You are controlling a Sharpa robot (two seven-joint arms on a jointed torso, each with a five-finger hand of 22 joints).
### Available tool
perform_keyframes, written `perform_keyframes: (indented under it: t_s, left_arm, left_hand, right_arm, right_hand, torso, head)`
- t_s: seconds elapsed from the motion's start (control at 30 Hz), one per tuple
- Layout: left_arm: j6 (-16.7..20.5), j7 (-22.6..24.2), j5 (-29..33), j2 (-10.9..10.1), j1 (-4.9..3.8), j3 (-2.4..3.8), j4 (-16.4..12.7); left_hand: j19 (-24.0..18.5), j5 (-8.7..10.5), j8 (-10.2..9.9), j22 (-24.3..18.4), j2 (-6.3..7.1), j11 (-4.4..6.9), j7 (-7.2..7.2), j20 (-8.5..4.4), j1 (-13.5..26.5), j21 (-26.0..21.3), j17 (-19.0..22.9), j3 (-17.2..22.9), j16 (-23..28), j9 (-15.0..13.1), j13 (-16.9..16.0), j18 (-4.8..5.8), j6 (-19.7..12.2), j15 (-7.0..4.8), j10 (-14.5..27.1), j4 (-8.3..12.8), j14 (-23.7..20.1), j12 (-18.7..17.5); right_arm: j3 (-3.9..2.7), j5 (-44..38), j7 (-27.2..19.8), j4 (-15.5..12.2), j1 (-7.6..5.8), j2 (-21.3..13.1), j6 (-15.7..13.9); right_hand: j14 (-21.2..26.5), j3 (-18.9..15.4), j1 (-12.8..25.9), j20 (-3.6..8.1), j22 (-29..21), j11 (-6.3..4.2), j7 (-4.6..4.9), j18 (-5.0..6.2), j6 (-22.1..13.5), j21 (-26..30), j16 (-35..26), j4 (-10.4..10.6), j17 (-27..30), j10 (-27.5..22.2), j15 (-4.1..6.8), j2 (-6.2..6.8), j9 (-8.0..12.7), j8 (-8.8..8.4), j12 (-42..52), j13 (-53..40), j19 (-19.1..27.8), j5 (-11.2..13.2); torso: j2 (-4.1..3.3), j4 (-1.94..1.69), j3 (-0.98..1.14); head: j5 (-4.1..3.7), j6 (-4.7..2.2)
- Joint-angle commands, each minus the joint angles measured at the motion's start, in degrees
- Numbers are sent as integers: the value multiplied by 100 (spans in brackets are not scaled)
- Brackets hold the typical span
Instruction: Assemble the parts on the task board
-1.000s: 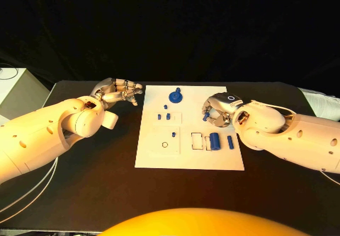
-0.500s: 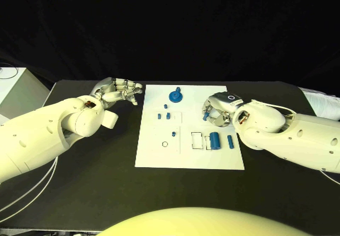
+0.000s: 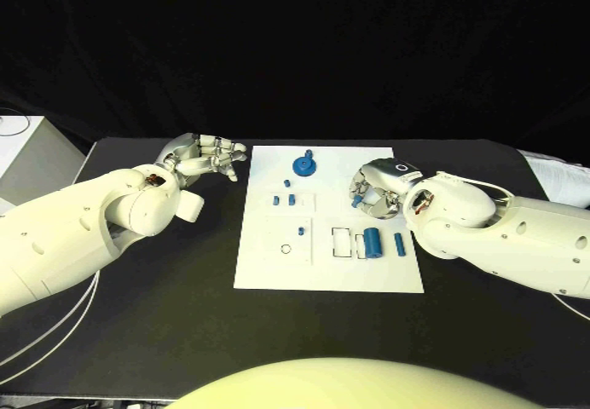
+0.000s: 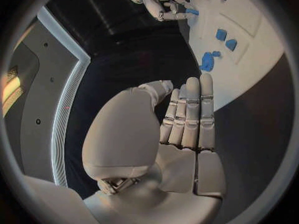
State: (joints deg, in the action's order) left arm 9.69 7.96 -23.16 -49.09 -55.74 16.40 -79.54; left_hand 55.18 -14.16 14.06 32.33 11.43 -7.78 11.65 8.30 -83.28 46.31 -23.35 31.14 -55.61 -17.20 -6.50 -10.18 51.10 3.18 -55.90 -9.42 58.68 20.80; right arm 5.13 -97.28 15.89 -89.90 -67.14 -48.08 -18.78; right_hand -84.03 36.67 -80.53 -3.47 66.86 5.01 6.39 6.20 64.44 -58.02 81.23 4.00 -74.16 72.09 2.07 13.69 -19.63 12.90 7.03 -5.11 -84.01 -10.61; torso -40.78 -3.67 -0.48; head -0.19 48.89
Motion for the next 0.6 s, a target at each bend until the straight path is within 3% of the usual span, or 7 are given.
perform_keyframes:
  t_s: [0.03, 0.37, 0.6]
  left_arm:
    - [-42, 16, 35, 4, -1, 5, -14]
    - [-46, -7, 35, 22, 0, 5, 9]
    - [-47, -24, 35, 45, 2, 5, 44]
  left_hand:
    - [39, -19, 7, -5, -22, 2, -3, -2, -11, -40, 8, 4, 21, 8, 5, -40, 15, 0, 56, -17, 43, 40]
    - [42, -19, 12, -6, -26, 4, -6, -5, -25, -41, 10, 7, 21, 8, 6, -41, 22, -3, 57, -12, 44, 44]
    - [42, -19, 12, -6, -26, 4, -6, -5, -25, -41, 10, 7, 21, 8, 6, -41, 22, -3, 57, -12, 44, 44]
  right_arm:
    - [4, 107, -35, -9, 12, 4, -54]
    - [0, 256, 38, -66, 9, -35, -275]
    - [-41, 696, 33, -252, -59, -126, -295]
  right_hand:
    - [-290, -1, -88, 46, 18, -280, -1, -28, 27, -31, 39, -52, -12, 321, 37, -192, -83, 29, 5, -114, -143, 5]
    - [-292, 22, -104, 53, 39, -283, -4, -34, 26, -55, 44, -83, -19, 340, 42, -206, -103, 40, -3, -128, -149, 54]
    - [-291, 27, -107, 55, 49, -284, -5, -37, 27, -68, 41, -89, -14, 341, 42, -206, -107, 42, -5, -130, -151, 58]
  torso:
    - [3, 1, 2]
    - [7, -5, 4]
    - [11, -2, -1]
  head:
    - [-8, -2]
    - [-13, -22]
    - [-15, -46]
